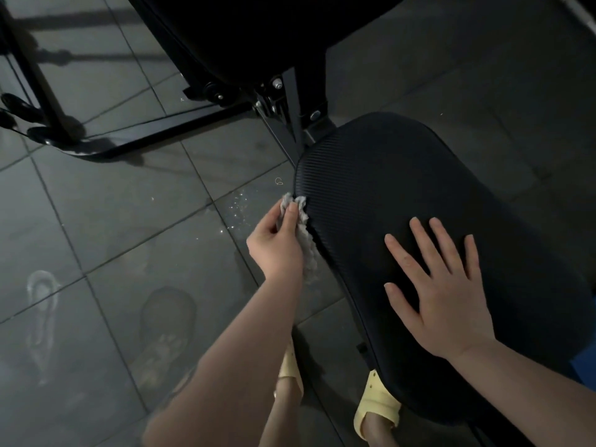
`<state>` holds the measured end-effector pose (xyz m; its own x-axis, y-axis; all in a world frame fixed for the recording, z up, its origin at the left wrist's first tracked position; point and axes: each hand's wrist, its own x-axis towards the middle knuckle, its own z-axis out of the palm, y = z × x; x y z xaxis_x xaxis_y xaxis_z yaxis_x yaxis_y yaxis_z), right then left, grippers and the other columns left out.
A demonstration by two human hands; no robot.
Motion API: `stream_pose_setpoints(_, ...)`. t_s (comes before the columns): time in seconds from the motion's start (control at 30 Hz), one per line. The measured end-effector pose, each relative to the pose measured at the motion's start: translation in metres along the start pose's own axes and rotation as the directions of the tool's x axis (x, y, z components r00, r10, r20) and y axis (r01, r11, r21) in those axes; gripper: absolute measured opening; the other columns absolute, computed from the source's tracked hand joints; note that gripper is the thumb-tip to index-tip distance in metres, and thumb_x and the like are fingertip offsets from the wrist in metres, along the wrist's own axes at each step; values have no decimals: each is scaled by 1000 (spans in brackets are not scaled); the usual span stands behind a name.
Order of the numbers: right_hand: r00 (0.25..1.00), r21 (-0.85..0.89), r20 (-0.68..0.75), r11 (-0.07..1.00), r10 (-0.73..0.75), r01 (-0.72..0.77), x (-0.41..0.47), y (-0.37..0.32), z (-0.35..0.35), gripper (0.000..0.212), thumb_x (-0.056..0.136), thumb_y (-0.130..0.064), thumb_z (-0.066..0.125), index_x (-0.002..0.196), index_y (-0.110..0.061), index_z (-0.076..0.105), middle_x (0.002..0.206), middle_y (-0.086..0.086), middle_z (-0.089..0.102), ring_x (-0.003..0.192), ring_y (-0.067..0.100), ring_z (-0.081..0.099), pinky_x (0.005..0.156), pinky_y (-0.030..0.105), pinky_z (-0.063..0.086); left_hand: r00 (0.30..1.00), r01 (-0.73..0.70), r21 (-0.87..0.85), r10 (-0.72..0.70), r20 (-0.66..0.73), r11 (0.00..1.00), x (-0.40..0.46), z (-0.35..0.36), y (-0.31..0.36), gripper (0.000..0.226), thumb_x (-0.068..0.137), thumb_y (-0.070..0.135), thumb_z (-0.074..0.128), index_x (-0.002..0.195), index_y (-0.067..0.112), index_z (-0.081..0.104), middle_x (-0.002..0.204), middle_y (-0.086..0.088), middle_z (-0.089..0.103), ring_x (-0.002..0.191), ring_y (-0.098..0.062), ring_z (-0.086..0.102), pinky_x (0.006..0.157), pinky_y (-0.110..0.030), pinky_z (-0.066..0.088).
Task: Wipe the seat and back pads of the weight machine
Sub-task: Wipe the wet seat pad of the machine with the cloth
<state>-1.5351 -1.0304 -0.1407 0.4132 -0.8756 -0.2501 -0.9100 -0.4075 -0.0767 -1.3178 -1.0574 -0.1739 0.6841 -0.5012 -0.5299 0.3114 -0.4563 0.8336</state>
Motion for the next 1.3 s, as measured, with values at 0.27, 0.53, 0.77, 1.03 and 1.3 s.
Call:
stream_pose_setpoints(0.27, 1000, 2, -7, 1000, 0, 0, 1, 0, 1, 62, 92, -52, 32, 148, -27, 32, 158, 10, 23, 148, 30, 11, 115, 62, 13, 917, -212, 222, 116, 381, 952, 80, 40, 51, 17, 83, 19, 72, 100, 16, 75, 89, 6, 75, 90, -10, 70, 91, -34, 55)
stream_pose_setpoints(0.53, 1000, 0, -5, 1000, 3, -3, 0, 0, -1, 61, 93, -51, 34, 149, -29, 29, 159, 9, 22, 149, 28, 10, 116, 60, 11, 996, -62, 64, 66, -58, 996, -15, 10, -3, 27, 83, 23, 72, 111, 22, 71, 93, 21, 67, 86, 16, 60, 84, -10, 44)
stream_pose_setpoints(0.77, 999, 43, -41, 999, 0, 1, -2, 2, 1, 58, 95, -51, 32, 149, -30, 29, 159, 7, 22, 149, 27, 10, 117, 59, 9, 988, 93, -57, -99, -118, 994, -151, -2, -56, 26, 80, 18, 75, 101, 33, 71, 104, 12, 69, 100, 5, 63, 90, -17, 47)
stream_pose_setpoints(1.03, 1000, 364, -16, 931, -15, 20, -7, 22, -14, 47, 101, -44, 30, 142, -25, 44, 157, 2, 28, 148, 17, 13, 121, 43, 4, 958, 263, -46, -267, -104, 964, -249, -35, -83, 26, 80, 8, 74, 100, 25, 71, 95, 11, 70, 91, 7, 65, 71, -2, 45)
stream_pose_setpoints(1.3, 992, 116, -23, 986, 125, -121, -83, 61, 10, 51, 102, -41, 25, 152, -31, 18, 161, 0, 14, 149, 19, 6, 121, 47, 6, 882, 419, -101, -431, -190, 902, -277, -22, -87, 27, 77, 20, 78, 104, 16, 74, 85, 15, 72, 84, 1, 67, 80, -18, 52)
